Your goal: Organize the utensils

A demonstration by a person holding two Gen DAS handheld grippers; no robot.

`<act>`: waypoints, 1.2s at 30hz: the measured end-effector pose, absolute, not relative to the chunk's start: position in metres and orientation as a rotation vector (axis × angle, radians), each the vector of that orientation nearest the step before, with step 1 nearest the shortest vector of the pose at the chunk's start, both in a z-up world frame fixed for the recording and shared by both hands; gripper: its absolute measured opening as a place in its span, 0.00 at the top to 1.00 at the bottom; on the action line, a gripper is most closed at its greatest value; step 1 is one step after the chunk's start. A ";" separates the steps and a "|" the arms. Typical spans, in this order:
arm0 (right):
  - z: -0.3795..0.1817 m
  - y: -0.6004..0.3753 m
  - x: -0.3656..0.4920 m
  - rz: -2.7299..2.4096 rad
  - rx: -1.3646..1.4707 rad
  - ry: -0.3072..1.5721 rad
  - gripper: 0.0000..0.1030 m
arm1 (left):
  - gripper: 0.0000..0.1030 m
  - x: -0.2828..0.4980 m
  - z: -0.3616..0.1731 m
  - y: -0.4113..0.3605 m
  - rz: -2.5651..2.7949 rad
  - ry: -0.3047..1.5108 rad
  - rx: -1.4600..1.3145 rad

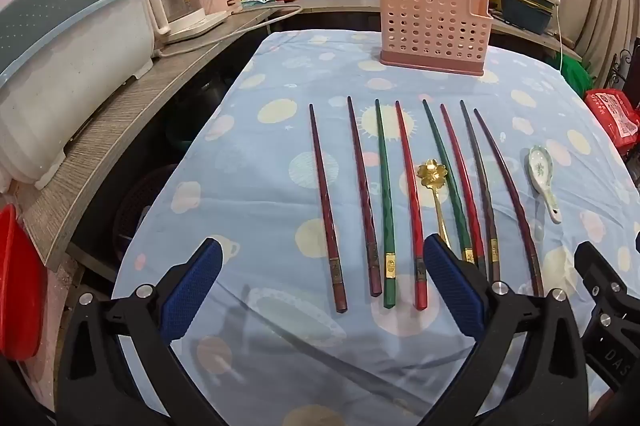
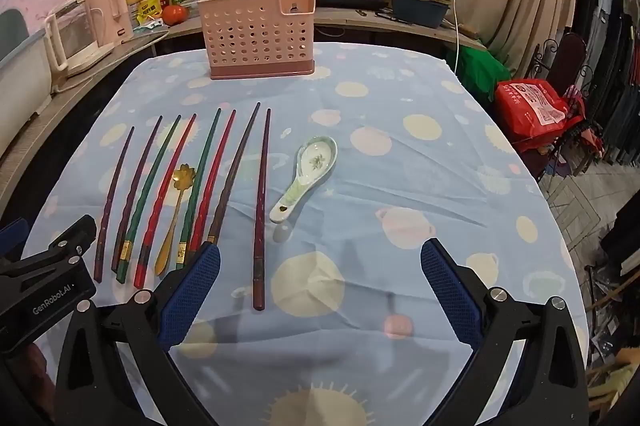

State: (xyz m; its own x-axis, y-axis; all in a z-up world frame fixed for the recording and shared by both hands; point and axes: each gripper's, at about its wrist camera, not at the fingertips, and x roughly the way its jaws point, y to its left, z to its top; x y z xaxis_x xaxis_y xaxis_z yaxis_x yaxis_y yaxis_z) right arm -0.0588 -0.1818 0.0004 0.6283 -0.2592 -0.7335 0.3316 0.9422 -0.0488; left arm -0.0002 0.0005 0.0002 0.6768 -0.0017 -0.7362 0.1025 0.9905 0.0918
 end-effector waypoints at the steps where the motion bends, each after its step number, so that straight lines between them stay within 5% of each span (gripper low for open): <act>1: 0.000 -0.182 -0.059 -0.340 0.098 0.825 0.06 | 0.07 0.000 0.000 0.000 -0.060 0.832 0.132; 36: 0.003 -0.183 -0.062 -0.342 0.096 0.808 0.06 | 0.07 0.001 0.002 0.004 -0.060 0.829 0.125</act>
State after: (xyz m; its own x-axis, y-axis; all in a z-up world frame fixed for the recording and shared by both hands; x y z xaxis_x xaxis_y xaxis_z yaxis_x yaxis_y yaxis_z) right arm -0.0616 -0.1829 0.0033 0.6393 -0.2630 -0.7226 0.3355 0.9409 -0.0456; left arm 0.0006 0.0042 0.0024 0.6744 -0.0040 -0.7384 0.1019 0.9909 0.0877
